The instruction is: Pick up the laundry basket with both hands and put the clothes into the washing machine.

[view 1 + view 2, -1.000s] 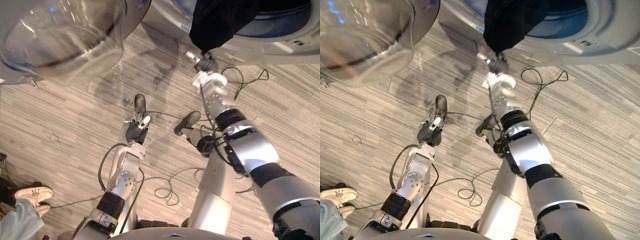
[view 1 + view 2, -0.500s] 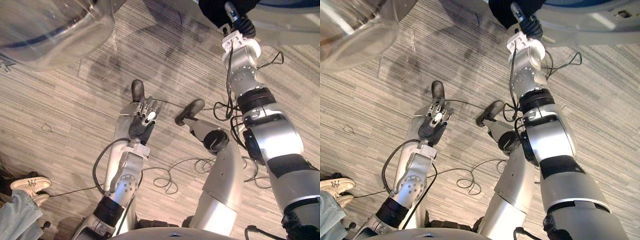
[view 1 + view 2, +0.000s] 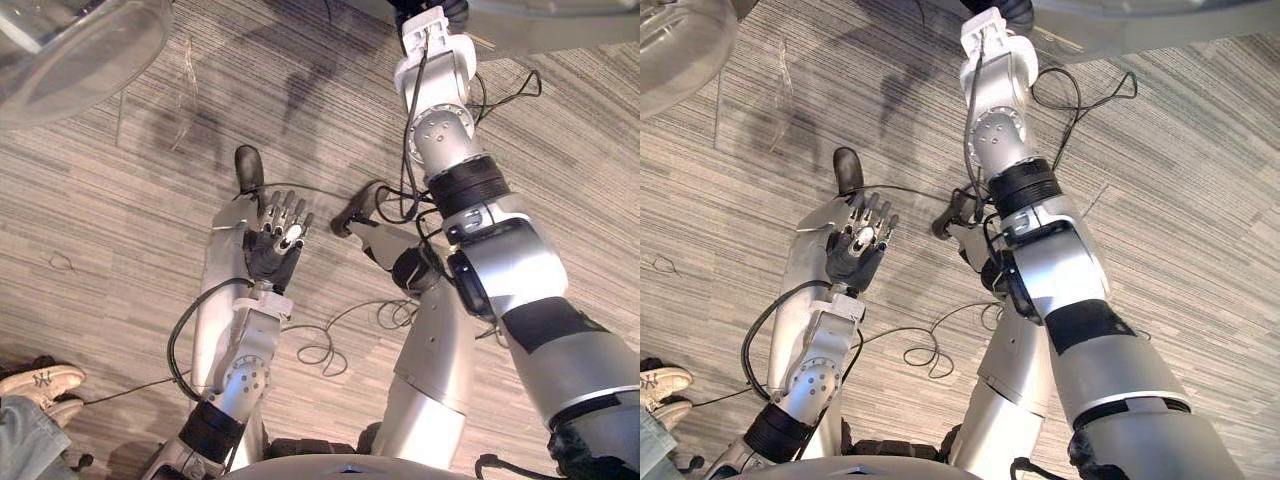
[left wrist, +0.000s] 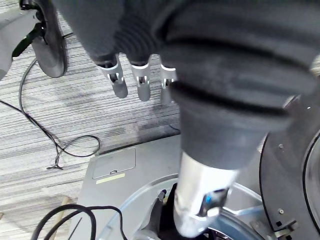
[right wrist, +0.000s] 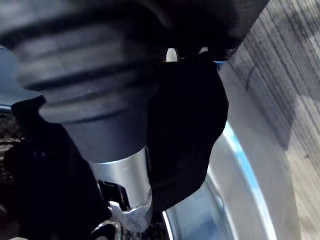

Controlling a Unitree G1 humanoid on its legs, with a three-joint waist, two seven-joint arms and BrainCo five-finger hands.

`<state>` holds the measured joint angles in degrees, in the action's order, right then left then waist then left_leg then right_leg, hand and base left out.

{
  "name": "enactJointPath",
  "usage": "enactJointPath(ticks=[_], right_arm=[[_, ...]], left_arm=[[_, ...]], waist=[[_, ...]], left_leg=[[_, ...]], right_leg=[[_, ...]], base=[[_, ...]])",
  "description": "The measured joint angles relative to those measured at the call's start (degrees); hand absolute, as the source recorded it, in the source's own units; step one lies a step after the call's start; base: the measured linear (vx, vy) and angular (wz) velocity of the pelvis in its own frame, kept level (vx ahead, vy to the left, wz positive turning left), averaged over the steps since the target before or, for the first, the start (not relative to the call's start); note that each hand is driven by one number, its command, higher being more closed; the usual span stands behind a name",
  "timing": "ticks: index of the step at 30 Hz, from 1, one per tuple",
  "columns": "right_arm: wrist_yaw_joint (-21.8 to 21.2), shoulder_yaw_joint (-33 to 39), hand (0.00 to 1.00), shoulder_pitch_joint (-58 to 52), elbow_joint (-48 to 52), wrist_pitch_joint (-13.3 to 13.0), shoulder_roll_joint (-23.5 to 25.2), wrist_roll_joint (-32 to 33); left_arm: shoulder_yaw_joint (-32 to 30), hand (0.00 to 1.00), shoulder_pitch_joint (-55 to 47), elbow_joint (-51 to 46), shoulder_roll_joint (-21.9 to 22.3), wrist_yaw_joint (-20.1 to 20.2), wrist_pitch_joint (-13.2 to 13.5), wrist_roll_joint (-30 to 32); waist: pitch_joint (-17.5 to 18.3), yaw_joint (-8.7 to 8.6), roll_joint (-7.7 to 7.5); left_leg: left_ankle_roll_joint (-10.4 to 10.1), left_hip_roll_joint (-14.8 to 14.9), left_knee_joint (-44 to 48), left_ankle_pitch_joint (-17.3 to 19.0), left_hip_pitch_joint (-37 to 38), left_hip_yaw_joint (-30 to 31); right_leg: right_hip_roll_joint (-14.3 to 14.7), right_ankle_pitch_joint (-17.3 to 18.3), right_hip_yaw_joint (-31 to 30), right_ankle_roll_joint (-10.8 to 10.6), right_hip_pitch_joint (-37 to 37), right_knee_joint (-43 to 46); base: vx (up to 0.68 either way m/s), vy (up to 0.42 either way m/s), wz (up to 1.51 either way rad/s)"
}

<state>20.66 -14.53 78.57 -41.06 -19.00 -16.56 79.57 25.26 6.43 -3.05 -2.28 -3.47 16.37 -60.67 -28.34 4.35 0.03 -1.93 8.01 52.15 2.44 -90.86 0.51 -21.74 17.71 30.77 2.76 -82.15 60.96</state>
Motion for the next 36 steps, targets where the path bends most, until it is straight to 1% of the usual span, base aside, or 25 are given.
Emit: enactJointPath(ticks=[1,5,10,12,13,15,18,20,21,22,23,25,27,28,30,32,33,36], right_arm=[[0.0,0.7,1.0,0.0,0.1,-0.8,0.4,0.0],[0.0,2.0,1.0,0.0,0.4,-1.9,1.0,0.0],[0.0,2.3,1.0,0.2,-0.8,-1.8,0.8,0.0],[0.0,1.5,1.0,2.4,-5.7,-1.6,0.8,0.0],[0.0,1.5,1.0,3.0,-7.1,-1.1,0.8,0.0],[0.6,-0.3,1.0,5.8,-12.4,1.0,0.1,0.4],[2.1,-1.7,1.0,8.1,-15.1,3.5,-0.9,3.9],[2.8,-4.9,1.0,8.7,-16.1,5.6,-2.4,6.7],[3.1,-5.1,1.0,8.8,-16.1,5.7,-2.4,6.9],[3.9,-5.8,1.0,9.7,-16.1,5.9,-2.4,8.6],[4.4,-6.4,1.0,10.0,-16.1,6.5,-2.4,9.2],[4.5,-7.9,1.0,10.2,-16.2,7.1,-2.7,9.1],[5.3,-9.3,1.0,12.3,-18.4,8.4,-2.7,9.1],[6.2,-10.0,1.0,13.7,-19.6,9.5,-2.7,9.1],[6.2,-10.9,1.0,14.4,-20.6,9.6,-2.7,9.1],[6.2,-12.0,1.0,14.8,-20.8,9.5,-3.0,9.1],[6.2,-12.0,1.0,14.8,-20.8,9.5,-3.3,9.1],[6.2,-12.1,1.0,14.8,-20.6,9.5,-3.4,8.8]], left_arm=[[-0.4,0.0,0.0,-0.1,0.1,0.0,0.0,0.0],[-0.5,0.0,-0.6,-1.9,0.0,0.0,0.1,0.0],[-0.3,0.0,-0.7,-2.1,0.0,0.0,0.0,0.0],[-0.1,0.0,-0.9,-1.6,0.0,0.0,-0.2,0.1],[0.1,0.0,-0.9,-0.9,0.0,0.1,-0.4,0.1],[1.3,0.0,-0.9,0.7,0.0,0.1,-1.0,0.2],[2.3,0.0,-0.8,2.6,0.0,0.2,-1.7,0.2],[2.2,0.0,-0.8,4.2,0.3,0.6,-1.8,0.2],[2.2,0.0,-0.8,4.3,0.5,0.6,-1.8,0.2],[1.9,0.0,-0.8,4.5,0.6,0.8,-2.0,0.2],[1.5,0.0,-0.8,4.5,0.6,1.2,-2.1,0.1],[0.6,0.0,-1.2,4.1,0.6,1.4,-2.2,0.2],[0.4,0.0,-1.7,4.1,0.9,1.8,-2.1,0.2],[0.4,0.0,-2.0,3.9,0.8,1.8,-2.3,0.2],[0.6,0.0,-2.7,2.9,0.8,1.9,-2.3,0.2],[0.8,0.0,-3.9,1.0,0.7,2.0,-2.3,0.2],[1.1,0.0,-4.0,0.8,0.6,2.4,-2.3,0.2],[2.0,0.0,-4.0,0.7,0.0,2.4,-2.3,0.2]], waist=[[0.0,0.18,-0.02],[-0.5,0.56,-0.85],[-0.5,1.33,-0.93],[-0.5,1.36,-0.93],[-0.5,1.35,-0.93],[-0.5,1.42,-0.93],[-0.5,1.67,-0.94],[-0.5,1.72,-0.97],[-0.5,1.68,-0.99],[-0.6,1.68,-1.04],[-0.6,1.64,-1.12],[-0.9,1.16,-1.75],[-1.0,0.7,-1.93],[-1.2,0.52,-2.19],[-1.6,0.28,-2.97],[-2.2,0.07,-4.21],[-2.3,0.07,-4.43],[-2.3,0.09,-4.47]], left_leg=[[-0.2,0.0,-0.5,-0.4,0.0,0.2],[-1.0,0.1,-1.2,-1.1,-0.1,0.8],[-1.1,0.7,-1.1,-1.2,-0.1,1.1],[-1.1,0.8,-0.8,-1.2,0.3,1.4],[-1.1,0.8,-0.7,-1.2,0.5,1.4],[-1.1,0.8,-0.9,-1.2,1.7,1.3],[-1.1,1.5,-1.6,-1.2,3.0,1.0],[-0.9,1.9,-1.5,-1.2,4.1,0.7],[-0.9,2.0,-1.5,-1.2,4.1,0.7],[-0.3,2.5,-1.1,-1.4,4.2,0.4],[-0.2,2.9,-0.8,-1.4,4.3,0.3],[-0.2,3.0,-0.8,-1.4,4.8,-0.1],[-0.1,3.0,-1.3,-1.6,4.8,-0.2],[-0.1,3.0,-1.6,-1.8,4.8,-0.3],[-0.4,3.0,-2.5,-2.0,4.9,-0.4],[-0.2,3.0,-3.0,-2.2,4.9,-0.6],[-0.3,3.0,-3.4,-2.5,4.9,-0.7],[-0.2,3.5,-3.5,-2.6,4.6,-1.5]], right_leg=[[0.0,0.1,0.2,0.0,0.0,-0.1],[0.3,0.5,0.9,0.6,0.0,-0.1],[0.9,0.5,1.0,0.7,0.2,-0.3],[1.0,0.5,1.5,0.7,1.0,-0.3],[1.0,0.5,1.5,0.7,1.3,-0.3],[1.1,0.4,1.6,0.5,2.7,-0.8],[1.6,-0.2,1.9,0.2,4.2,-2.1],[2.1,-0.8,1.9,0.9,5.4,-2.8],[2.2,-0.9,1.9,1.1,5.5,-2.9],[2.6,-1.6,1.9,2.2,5.7,-3.2],[3.0,-2.3,1.9,3.2,5.8,-3.7],[3.1,-2.6,1.7,3.6,6.1,-3.8],[3.1,-2.8,1.7,3.9,6.1,-4.2],[3.2,-3.1,1.7,3.7,6.0,-4.6],[3.2,-2.9,1.8,3.3,6.0,-4.9],[3.1,-2.9,1.9,3.2,5.9,-4.9],[3.0,-3.0,1.9,3.2,5.8,-5.0],[3.0,-3.1,1.8,2.8,5.5,-5.1]], base=[[-0.03,0.002,0.1],[-0.03,-0.002,0.06],[-0.02,-0.001,-0.04],[0.0,0.0,0.0],[0.0,0.0,0.0],[-0.04,0.009,0.01],[-0.04,0.01,-0.06],[-0.04,0.016,-0.09],[-0.03,0.011,-0.13],[-0.02,0.007,-0.19],[-0.02,0.008,-0.19],[-0.01,0.004,-0.05],[-0.04,0.01,-0.01],[-0.04,0.016,-0.01],[-0.04,0.018,0.02],[-0.04,0.018,0.07],[-0.04,0.015,0.11],[-0.04,0.014,0.0]])
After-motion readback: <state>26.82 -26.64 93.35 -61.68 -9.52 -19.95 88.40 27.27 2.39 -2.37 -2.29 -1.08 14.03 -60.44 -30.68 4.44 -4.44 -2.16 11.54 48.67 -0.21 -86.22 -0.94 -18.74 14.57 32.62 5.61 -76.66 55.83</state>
